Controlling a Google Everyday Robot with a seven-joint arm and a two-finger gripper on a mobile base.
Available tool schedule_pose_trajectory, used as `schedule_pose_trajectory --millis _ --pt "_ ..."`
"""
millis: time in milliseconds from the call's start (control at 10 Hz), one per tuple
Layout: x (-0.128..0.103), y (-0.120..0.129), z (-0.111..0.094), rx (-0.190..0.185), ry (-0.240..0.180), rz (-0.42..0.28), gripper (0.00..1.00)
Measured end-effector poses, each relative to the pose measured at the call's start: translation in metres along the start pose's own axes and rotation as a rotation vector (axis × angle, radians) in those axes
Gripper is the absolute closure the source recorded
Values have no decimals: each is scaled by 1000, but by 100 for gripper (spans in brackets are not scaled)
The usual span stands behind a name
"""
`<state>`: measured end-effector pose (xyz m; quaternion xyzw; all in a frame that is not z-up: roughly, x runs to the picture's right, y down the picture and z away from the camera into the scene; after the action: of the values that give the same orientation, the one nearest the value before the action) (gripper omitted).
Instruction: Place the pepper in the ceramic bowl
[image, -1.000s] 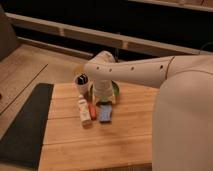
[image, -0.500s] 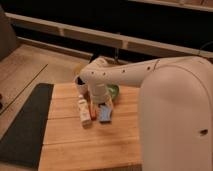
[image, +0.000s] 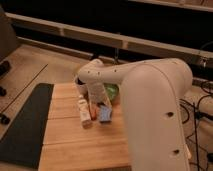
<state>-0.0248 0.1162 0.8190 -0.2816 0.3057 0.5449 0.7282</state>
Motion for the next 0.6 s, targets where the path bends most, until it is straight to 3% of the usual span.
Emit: schedule_pose_trajectory --millis 300,600 --pt "-13 1 20 -15 26 -36 35" --pt "-23 -4 33 -43 19 -46 35"
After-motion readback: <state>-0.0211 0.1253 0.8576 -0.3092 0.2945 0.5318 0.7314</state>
